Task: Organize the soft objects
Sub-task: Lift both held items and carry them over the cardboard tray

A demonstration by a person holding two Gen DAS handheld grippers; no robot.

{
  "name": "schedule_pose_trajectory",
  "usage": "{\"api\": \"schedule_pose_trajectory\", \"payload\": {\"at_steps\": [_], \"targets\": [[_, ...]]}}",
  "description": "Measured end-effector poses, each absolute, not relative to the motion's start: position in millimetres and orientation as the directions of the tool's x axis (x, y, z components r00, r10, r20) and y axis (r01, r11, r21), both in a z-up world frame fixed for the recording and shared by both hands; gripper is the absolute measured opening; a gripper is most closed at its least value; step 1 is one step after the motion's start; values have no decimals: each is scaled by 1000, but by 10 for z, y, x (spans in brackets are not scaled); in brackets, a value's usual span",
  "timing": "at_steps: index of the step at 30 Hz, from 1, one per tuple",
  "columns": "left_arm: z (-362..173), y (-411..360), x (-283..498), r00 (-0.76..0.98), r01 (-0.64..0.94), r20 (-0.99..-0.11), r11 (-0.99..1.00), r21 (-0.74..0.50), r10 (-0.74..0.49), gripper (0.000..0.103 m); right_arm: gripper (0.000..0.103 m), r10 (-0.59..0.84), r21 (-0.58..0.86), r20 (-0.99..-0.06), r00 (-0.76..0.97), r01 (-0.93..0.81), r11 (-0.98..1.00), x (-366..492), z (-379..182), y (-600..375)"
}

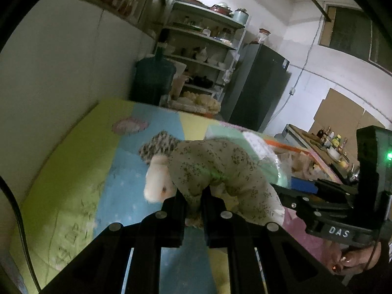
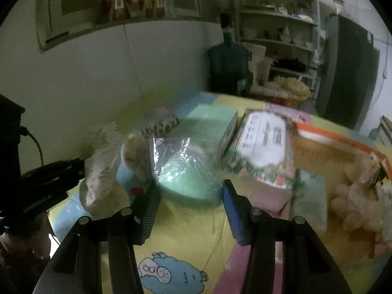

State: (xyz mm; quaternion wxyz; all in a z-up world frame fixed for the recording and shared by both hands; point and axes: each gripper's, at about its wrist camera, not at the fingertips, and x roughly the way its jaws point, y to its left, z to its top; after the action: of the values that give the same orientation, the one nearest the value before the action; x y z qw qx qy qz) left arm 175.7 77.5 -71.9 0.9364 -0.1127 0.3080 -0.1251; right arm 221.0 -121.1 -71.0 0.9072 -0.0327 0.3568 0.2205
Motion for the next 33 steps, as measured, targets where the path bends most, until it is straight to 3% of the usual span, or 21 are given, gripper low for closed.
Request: {"api": "schedule_pose_trajectory", "payload": {"at_steps": [12,33], "targets": [[-341,480,2075,822,180,-492,950,-255,-287,12,52,381,84,-587,714,-415,906,2294,-324,-1417],[-287,-180,2561,803,219,-510,949,-229,-308,12,52,369,111,-545,753,-371,922,2568,-191,-1990]]}}
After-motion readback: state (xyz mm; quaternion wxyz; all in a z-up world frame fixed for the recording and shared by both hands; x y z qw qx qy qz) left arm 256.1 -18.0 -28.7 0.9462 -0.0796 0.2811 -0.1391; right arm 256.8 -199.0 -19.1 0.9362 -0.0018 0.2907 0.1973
